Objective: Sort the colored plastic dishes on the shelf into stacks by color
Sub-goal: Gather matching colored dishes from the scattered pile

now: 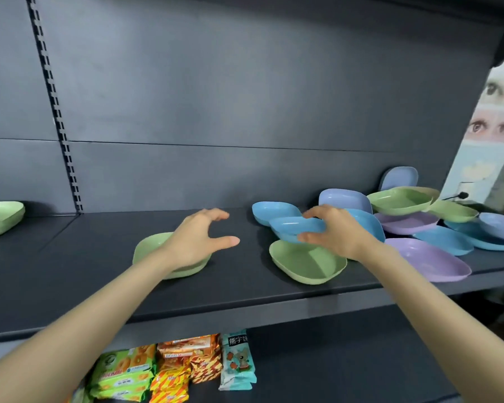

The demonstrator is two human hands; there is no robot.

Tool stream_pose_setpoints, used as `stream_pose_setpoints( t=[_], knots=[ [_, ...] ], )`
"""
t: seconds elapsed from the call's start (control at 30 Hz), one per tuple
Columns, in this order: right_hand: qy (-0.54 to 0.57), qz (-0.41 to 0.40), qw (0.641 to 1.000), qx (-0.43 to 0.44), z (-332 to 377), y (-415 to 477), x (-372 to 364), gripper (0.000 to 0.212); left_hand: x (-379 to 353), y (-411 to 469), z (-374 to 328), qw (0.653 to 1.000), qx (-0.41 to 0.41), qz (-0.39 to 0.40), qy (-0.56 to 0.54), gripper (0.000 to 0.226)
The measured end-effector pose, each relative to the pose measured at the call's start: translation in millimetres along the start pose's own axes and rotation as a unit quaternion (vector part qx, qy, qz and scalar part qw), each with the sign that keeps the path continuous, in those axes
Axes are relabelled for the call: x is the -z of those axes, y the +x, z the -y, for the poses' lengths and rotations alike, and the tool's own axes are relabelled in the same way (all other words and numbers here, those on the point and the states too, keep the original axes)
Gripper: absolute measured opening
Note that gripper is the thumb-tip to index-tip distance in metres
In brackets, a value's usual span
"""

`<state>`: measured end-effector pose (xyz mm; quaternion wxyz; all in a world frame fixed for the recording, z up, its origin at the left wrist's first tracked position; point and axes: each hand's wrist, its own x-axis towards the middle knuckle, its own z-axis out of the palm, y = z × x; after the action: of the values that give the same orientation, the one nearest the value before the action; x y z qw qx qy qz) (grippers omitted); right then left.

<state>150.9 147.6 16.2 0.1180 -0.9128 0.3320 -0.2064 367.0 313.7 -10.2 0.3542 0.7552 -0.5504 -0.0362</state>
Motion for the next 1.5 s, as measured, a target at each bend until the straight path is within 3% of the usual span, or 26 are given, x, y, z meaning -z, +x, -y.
stream_pose_setpoints(
  t=[0.23, 0.37, 0.6, 0.8, 0.9, 1.0, 1.1, 1.5],
  knots=[
    [0.019, 0.013, 1.0, 0.001, -57.3, 1.0, 6.8, 0.047, -50.6, 43.9, -34.3, 0.993, 0.009, 0.112, -0.033, 0.064],
    [0.038, 0.03, 0.999, 0.021, -71.3, 5.1, 5.3, 0.043, -68.5, 56.9, -39.9, 0.988, 0.031, 0.128, -0.076, 0.065],
    [0.061, 0.033, 0.993, 0.091, -89.0, 23.9, 0.8, 0.021, -85.1, 61.8, -45.2, 0.989, 0.048, 0.046, -0.133, 0.043],
    [0.111, 0.026, 0.986, 0.122, -87.1, 52.4, 4.4, 0.025, -69.5, 74.9, -50.0, 0.988, 0.047, -0.049, -0.136, 0.043],
    [0.127, 0.037, 0.985, 0.109, -82.1, 77.1, 1.2, 0.041, -61.5, 91.9, -44.5, 0.992, 0.053, -0.066, -0.094, 0.044],
    [0.123, 0.065, 0.988, 0.063, -79.6, 103.0, -2.7, 0.062, -56.4, 111.6, -31.1, 0.993, 0.069, -0.045, -0.086, 0.046],
    [0.1, 0.098, 0.989, 0.049, -80.3, 125.5, -10.2, 0.069, -55.8, 130.4, -17.1, 0.992, 0.084, -0.013, -0.088, 0.048],
    [0.004, 0.147, 0.989, 0.029, -87.0, 155.5, -27.6, 0.062, -70.0, 175.5, 9.0, 0.99, 0.064, 0.115, 0.047, 0.062]
  ],
)
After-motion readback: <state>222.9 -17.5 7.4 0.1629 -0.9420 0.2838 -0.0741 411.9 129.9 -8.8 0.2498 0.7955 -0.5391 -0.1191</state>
